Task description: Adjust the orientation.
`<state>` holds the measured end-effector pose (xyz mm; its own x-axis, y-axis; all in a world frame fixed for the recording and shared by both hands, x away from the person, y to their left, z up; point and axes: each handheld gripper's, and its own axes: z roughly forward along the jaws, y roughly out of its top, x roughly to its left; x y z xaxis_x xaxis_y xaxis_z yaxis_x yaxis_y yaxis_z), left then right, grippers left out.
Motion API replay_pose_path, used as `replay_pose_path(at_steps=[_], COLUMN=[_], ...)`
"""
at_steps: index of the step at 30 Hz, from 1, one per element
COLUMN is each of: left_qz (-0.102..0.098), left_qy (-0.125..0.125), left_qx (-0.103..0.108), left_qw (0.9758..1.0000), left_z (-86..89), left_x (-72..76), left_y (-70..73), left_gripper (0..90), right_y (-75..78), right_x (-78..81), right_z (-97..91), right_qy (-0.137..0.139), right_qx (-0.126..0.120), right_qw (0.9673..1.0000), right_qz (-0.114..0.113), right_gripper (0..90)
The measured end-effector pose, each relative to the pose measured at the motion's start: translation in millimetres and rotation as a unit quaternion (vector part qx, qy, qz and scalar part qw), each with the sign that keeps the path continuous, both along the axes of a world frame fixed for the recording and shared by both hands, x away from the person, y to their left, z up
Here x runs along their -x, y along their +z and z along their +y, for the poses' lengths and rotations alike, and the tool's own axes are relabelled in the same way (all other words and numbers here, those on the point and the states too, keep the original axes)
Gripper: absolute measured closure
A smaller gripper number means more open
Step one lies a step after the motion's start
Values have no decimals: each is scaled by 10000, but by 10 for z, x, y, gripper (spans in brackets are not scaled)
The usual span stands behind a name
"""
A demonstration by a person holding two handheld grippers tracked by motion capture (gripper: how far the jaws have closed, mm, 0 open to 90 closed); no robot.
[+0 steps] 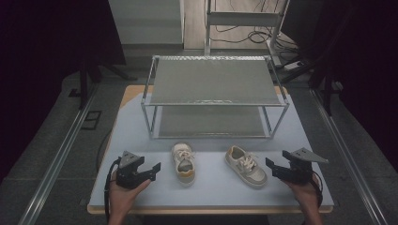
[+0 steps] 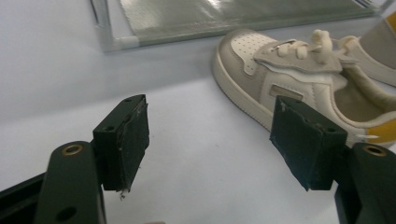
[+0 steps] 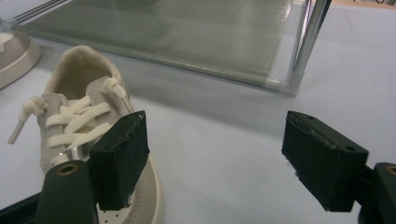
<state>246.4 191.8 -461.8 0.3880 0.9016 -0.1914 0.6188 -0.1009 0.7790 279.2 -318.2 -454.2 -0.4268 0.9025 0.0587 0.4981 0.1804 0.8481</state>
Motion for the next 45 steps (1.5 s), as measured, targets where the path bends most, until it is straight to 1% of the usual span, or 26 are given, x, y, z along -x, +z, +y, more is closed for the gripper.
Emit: replay_pose_path(at_steps=[3,5,8,9,10,11,12,14,15,16,17,20,25,28,29,30,32,34,35,36,39,40,41,43,44,45], left_qz=[36,83,94,94,104,104,124,191,191,185,182,191,239,275,275,296,302,308,308,302,303,303,307,327,327,327], left_qy=[-26,-62,-119,-119,-159,-159,-182,-219,-219,-252,-248,-272,-270,-280,-280,-299,-311,-331,-331,-309,-271,-271,-241,-235,-233,-233], left_qx=[-4,-24,-38,-38,-34,-34,-46,-96,-96,-141,-166,-171,-191,-190,-190,-187,-203,-177,-177,-162,-134,-134,-121,-120,-112,-112], left_qw=[10000,9999,9999,9999,9998,9998,9997,9995,9995,9994,9994,9993,9992,9990,9990,9989,9989,9988,9988,9989,9991,9991,9992,9991,9991,9991], left_z=[-9,-23,-46,-46,-63,-63,-70,-89,-89,-102,-106,-112,-119,-124,-124,-127,-132,-128,-128,-115,-81,-81,-60,-47,-39,-39], left_x=[-10,-18,-17,-17,-12,-12,-11,0,0,2,5,8,5,6,6,4,6,9,9,18,27,27,26,25,26,26], left_y=[-16,-44,-52,-52,-49,-49,-48,-48,-48,-42,-35,-27,-27,-38,-38,-42,-38,-31,-31,-17,-7,-7,-5,-5,-6,-6], left_gripper=[277,278,285,286,287,287,286,286,286,286,286,286,285,284,284,284,284,284,284,284,283,283,284,283,282,281], right_y=[7,15,38,38,70,70,110,129,129,142,153,203,243,237,237,221,196,170,170,130,69,69,15,-1,-48,-63], right_x=[-3,3,38,38,66,66,98,123,123,147,159,206,281,318,318,329,334,331,331,317,303,303,294,291,286,285], right_z=[9,43,104,104,141,141,199,248,248,311,351,492,723,887,887,1027,1161,1277,1277,1426,1598,1598,1725,1765,1880,1916], right_qy=[13,160,301,301,512,512,734,819,819,915,1007,1295,1727,1983,1983,2189,2345,2431,2431,2554,2674,2674,2753,2780,2854,2875], right_qx=[-24,-74,-69,-69,-144,-144,-186,-236,-236,-413,-459,-351,-333,-361,-361,-410,-419,-406,-406,-321,-247,-247,-208,-199,-135,-111], right_qw=[10000,9998,9995,9995,9985,9985,9971,9963,9963,9949,9938,9908,9842,9793,9793,9748,9712,9692,9692,9663,9632,9632,9610,9601,9580,9573], right_qz=[-8,12,-74,-74,-94,-94,-71,-58,-58,-61,-80,-149,-180,-165,-165,-99,-57,-15,-15,43,122,122,186,214,259,277], right_gripper=[240,309,405,405,472,472,527,580,580,648,683,772,886,895,895,896,896,896,896,896,896,896,895,895,895,895])
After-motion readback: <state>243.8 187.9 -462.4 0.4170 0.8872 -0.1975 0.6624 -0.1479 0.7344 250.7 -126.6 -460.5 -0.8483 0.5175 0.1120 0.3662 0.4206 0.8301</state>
